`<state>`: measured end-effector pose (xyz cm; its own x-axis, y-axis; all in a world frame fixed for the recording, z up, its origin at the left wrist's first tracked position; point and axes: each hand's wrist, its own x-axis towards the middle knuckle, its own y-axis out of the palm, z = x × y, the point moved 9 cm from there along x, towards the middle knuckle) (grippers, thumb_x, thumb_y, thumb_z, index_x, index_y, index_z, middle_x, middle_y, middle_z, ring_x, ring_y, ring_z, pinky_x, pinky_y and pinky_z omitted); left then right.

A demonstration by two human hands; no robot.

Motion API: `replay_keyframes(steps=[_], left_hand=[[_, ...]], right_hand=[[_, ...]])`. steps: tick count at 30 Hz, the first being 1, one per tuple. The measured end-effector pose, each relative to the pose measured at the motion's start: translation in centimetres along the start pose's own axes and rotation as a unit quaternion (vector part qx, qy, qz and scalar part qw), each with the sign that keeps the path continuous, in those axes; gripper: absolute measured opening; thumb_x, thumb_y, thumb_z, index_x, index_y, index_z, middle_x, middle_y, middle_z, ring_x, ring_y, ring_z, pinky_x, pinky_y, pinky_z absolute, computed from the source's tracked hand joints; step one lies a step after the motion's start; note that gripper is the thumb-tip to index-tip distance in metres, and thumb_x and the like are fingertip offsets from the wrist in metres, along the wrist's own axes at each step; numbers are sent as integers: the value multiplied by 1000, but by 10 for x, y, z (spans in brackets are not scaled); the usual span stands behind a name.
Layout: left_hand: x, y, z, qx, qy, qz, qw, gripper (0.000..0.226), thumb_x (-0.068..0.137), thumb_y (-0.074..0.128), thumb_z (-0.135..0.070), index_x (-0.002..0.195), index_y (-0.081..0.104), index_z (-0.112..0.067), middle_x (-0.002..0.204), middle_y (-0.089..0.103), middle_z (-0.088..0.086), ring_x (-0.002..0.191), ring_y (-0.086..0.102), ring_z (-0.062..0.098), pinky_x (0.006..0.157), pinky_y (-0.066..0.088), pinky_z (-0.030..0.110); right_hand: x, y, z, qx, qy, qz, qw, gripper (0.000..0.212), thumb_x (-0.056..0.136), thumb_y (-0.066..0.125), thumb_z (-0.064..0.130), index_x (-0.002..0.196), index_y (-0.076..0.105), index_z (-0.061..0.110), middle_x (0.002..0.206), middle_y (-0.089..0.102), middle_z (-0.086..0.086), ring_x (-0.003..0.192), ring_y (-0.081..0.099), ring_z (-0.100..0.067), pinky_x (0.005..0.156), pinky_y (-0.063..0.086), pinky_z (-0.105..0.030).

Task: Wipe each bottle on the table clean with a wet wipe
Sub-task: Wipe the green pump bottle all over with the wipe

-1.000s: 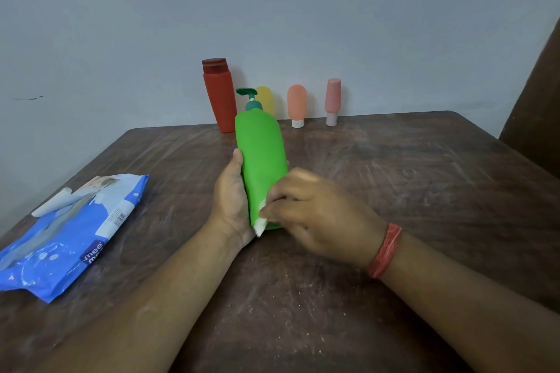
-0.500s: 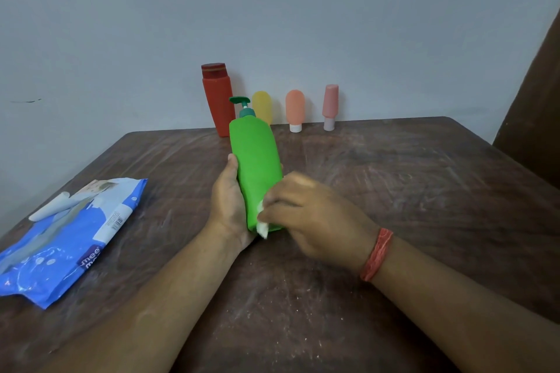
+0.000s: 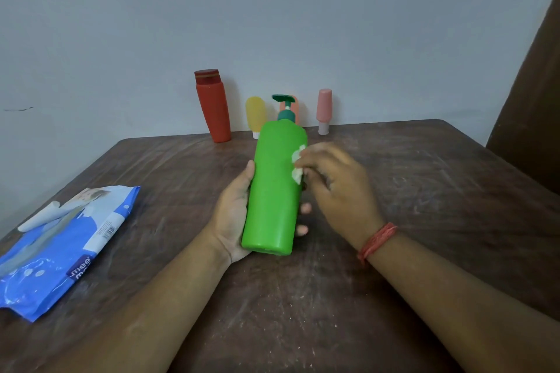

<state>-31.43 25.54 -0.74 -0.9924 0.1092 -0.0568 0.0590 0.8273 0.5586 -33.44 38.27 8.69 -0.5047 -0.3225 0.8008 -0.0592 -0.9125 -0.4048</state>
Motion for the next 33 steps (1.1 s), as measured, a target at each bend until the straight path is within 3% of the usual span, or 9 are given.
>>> replay_keyframes(steps=[4, 8, 12, 17, 22, 26, 30, 33], left_hand=[[-4, 9, 4, 28, -23, 46, 998, 70, 99, 33, -64, 124, 72, -11, 116, 69, 20, 80, 70, 36, 64, 59, 45], [-6, 16, 12, 58, -55, 80, 994, 71, 97, 38, -64, 128, 69, -8, 116, 67, 21, 81, 69, 37, 65, 59, 46], [-8, 18, 14, 56, -71, 97, 991, 74, 93, 44, -65, 131, 65, -6, 119, 66, 21, 82, 69, 37, 65, 59, 47], [-8, 15, 13, 53, -69, 90, 992, 74, 94, 42, -65, 132, 65, -6, 119, 67, 22, 82, 69, 37, 66, 59, 47], [-6, 12, 9, 41, -45, 72, 996, 70, 100, 34, -66, 124, 69, -9, 107, 66, 22, 79, 66, 36, 66, 56, 45], [-6, 12, 10, 50, -45, 67, 995, 72, 101, 32, -65, 125, 70, -9, 111, 68, 20, 80, 67, 36, 66, 57, 45], [-6, 14, 10, 42, -43, 75, 995, 71, 100, 35, -66, 125, 67, -8, 106, 65, 23, 80, 66, 37, 67, 57, 46], [-6, 14, 12, 47, -50, 78, 995, 72, 99, 34, -66, 125, 70, -9, 110, 69, 20, 81, 68, 36, 67, 58, 45]], right_hand=[[-2, -13, -18, 28, 67, -46, 996, 25, 88, 60, -8, 105, 71, 8, 109, 62, 1, 104, 58, -2, 93, 44, -15], [1, -18, -32, 59, 119, -67, 989, 35, 92, 55, -6, 124, 65, 4, 122, 60, -2, 116, 57, -10, 105, 45, -32], [-5, -13, -26, 59, 117, -54, 990, 40, 94, 55, 2, 134, 59, 6, 133, 58, -1, 125, 53, -9, 110, 41, -28], [-7, -18, -20, 27, 89, -69, 993, 32, 95, 55, 0, 124, 66, 6, 130, 62, -3, 122, 57, -12, 106, 46, -36], [-10, 6, 16, -67, -47, 40, 996, 32, 89, 55, -2, 118, 70, 4, 127, 64, -7, 125, 55, -22, 109, 42, -36], [0, -1, 2, -93, 29, 40, 994, 39, 91, 55, -4, 128, 63, 3, 139, 56, -8, 133, 48, -22, 114, 35, -33], [-11, 10, 23, -122, -70, 85, 986, 37, 87, 55, -3, 121, 68, 3, 133, 61, -8, 130, 51, -24, 114, 36, -35], [1, 1, 9, -128, -24, 51, 990, 37, 86, 57, -8, 121, 67, 0, 130, 61, -12, 126, 52, -29, 110, 39, -38]])
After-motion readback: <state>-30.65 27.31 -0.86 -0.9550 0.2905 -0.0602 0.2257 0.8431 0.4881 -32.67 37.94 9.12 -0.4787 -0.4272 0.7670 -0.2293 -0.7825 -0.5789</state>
